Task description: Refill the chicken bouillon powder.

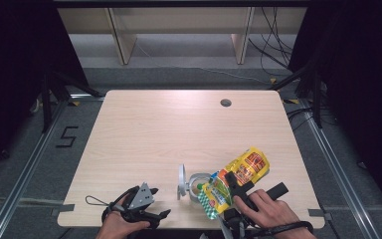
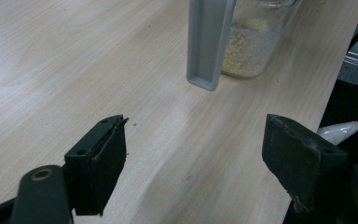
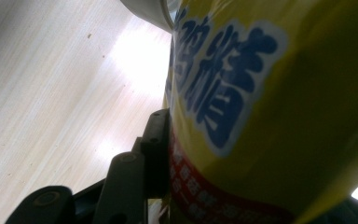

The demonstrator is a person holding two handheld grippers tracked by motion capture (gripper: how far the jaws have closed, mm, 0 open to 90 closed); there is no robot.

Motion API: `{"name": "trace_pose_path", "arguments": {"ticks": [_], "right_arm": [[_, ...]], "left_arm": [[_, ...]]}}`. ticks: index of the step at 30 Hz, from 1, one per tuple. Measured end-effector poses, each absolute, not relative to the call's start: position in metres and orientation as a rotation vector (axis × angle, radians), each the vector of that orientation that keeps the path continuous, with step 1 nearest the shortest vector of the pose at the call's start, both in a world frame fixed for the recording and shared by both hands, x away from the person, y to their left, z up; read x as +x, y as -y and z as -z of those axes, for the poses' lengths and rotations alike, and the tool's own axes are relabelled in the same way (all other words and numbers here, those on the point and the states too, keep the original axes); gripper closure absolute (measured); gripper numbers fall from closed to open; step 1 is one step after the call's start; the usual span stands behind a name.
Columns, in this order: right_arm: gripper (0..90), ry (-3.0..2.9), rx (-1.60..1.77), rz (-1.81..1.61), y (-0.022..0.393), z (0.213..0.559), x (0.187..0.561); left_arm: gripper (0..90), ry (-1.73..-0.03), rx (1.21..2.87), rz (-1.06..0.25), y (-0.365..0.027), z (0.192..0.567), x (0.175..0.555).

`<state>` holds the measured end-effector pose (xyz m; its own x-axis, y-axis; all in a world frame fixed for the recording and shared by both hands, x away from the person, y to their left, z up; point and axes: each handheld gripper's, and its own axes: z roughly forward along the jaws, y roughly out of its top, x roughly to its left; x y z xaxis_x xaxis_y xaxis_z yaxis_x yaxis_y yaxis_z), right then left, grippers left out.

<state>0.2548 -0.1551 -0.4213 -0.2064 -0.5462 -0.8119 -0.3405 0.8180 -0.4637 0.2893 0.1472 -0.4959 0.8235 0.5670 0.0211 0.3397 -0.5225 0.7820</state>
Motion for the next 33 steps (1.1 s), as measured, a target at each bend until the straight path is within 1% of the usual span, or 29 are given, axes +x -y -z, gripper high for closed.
{"name": "trace_pose_path", "arguments": {"ticks": [10, 11, 13, 16, 17, 19, 20, 23, 31, 33], "right_arm": [[62.3, -1.804, -0.691, 0.221, 0.1527, 0.4209, 0.2554], [62.4, -1.791, -0.735, 0.233, 0.1516, 0.4188, 0.2571], [62.7, -1.802, -0.697, 0.223, 0.1517, 0.4207, 0.2557], [62.7, -1.791, -0.739, 0.235, 0.151, 0.4185, 0.2571], [62.7, -1.804, -0.699, 0.222, 0.1518, 0.4203, 0.2555], [62.8, -1.802, -0.698, 0.222, 0.152, 0.4204, 0.2556], [62.8, -1.789, -0.741, 0.236, 0.1513, 0.4183, 0.2573], [62.8, -1.802, -0.699, 0.227, 0.1522, 0.4202, 0.2558], [62.8, -1.784, -0.747, 0.242, 0.1522, 0.4178, 0.2572], [62.8, -1.798, -0.706, 0.234, 0.1535, 0.4195, 0.2561]], "left_arm": [[21.5, -0.668, 2.149, -0.336, -0.1459, 0.4963, 0.2885], [21.5, -0.668, 2.149, -0.336, -0.1459, 0.4963, 0.2885], [21.5, -0.669, 2.148, -0.336, -0.1458, 0.4963, 0.2884], [21.5, -0.656, 2.179, -0.355, -0.1474, 0.4956, 0.2897], [21.5, -0.655, 2.17, -0.34, -0.147, 0.4956, 0.289], [21.5, -0.655, 2.179, -0.355, -0.1473, 0.4955, 0.2898], [21.5, -0.654, 2.179, -0.354, -0.1473, 0.4957, 0.2899], [21.5, -0.657, 2.174, -0.346, -0.1469, 0.4957, 0.2894], [21.5, -0.66, 2.167, -0.342, -0.1465, 0.4959, 0.2892], [21.5, -0.658, 2.172, -0.349, -0.1469, 0.4957, 0.2896]]}}
